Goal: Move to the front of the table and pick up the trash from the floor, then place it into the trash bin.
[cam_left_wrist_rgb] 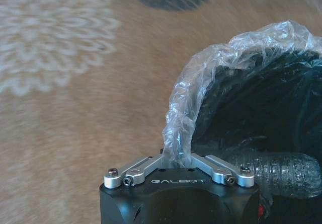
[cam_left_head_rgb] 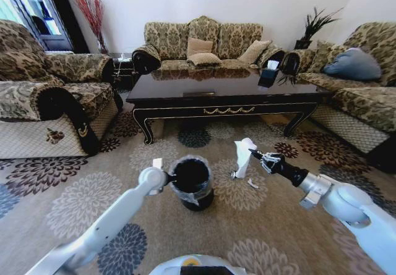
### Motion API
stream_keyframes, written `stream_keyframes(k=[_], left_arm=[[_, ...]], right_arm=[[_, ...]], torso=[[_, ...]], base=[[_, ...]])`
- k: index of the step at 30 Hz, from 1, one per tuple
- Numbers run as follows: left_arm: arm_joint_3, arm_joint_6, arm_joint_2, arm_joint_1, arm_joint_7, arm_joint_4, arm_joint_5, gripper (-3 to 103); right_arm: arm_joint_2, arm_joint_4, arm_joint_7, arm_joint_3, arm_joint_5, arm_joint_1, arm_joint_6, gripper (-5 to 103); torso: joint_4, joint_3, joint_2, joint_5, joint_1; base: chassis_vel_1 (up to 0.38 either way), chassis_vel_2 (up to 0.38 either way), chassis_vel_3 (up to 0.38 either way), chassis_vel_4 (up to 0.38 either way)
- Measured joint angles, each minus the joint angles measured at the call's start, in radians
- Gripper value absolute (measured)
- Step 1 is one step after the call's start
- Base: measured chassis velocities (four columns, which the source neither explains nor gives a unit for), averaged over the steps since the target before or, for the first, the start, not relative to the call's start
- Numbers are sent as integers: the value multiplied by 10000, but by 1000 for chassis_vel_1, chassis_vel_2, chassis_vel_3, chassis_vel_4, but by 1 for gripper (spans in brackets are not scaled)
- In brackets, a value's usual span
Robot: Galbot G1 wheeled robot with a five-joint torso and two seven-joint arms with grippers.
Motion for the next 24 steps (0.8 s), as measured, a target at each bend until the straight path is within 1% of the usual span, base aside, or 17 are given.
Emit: stream_keyframes(k=[1, 2, 3, 5, 7, 8, 9, 12, 13, 14, 18, 21, 24], left_arm=[[393, 1, -209, -314, -50, 247, -11, 0], [393, 1, -209, -314, -50, 247, -11, 0], [683, 2, -392, -561, -80, 454, -7, 0], [1123, 2, -856, -1009, -113, 883, -4, 0], [1378, 1, -1278, -1306, -115, 1197, -7, 0], [1378, 1, -1278, -1306, -115, 1197, -7, 0], [1545, 0, -1653, -1502, -126, 1411, -8, 0], [1708, 0, -2262, -1737, -161, 1636, -39, 0], [1759, 0, -2557, -1832, -197, 1726, -65, 0], [1759, 0, -2557, -1832, -197, 1726, -65, 0], [1953, 0, -2974, -2082, -283, 1824, -157, 0], [2011, 0, -2984, -2158, -309, 1761, -230, 0], [2022, 0, -2890, -2172, -355, 1620, -269, 0]], right_arm=[[-18, 79, 13, 68, 23, -13, -9, 0], [-18, 79, 13, 68, 23, -13, -9, 0], [-31, 132, 18, 100, 53, -12, -20, 0], [-61, 245, 25, 117, 138, 12, -57, 0], [-72, 301, 31, 96, 154, 66, -70, 0], [-72, 301, 31, 96, 154, 66, -70, 0], [-69, 328, 34, 28, 150, 109, -72, 0], [-9, 340, 39, -121, 80, 180, -73, 0], [37, 329, 45, -237, -6, 243, -62, 0], [37, 329, 45, -237, -6, 243, -62, 0], [158, 75, 85, -565, -397, 457, 104, 0], [229, -107, 114, -662, -633, 521, 225, 0], [352, -440, 132, -698, -1170, 624, 537, 0]], torso=[[1, 0, 0, -1, 0], [1, 0, 0, -1, 0], [2, 0, 0, 1, 0], [10, 0, 0, 2, 0], [9, 0, 0, -1, 0], [9, 0, 0, -1, 0], [7, 0, 0, 1, 0], [4, 0, 0, 1, 0], [5, 0, 0, 1, 0], [5, 0, 0, 1, 0], [5, 0, 0, 1, 0], [8, 0, 0, 1, 0], [8, 0, 0, -1, 0]], base=[[0, 0, 0, 0], [0, 0, 0, 0], [0, 0, 0, 0], [0, 0, 0, 0], [0, 0, 0, 0], [0, 0, 0, 0], [0, 0, 0, 0], [0, 0, 0, 0], [0, 0, 0, 0], [0, 0, 0, 0], [0, 0, 0, 0], [0, 0, 0, 0], [0, 0, 0, 0]])
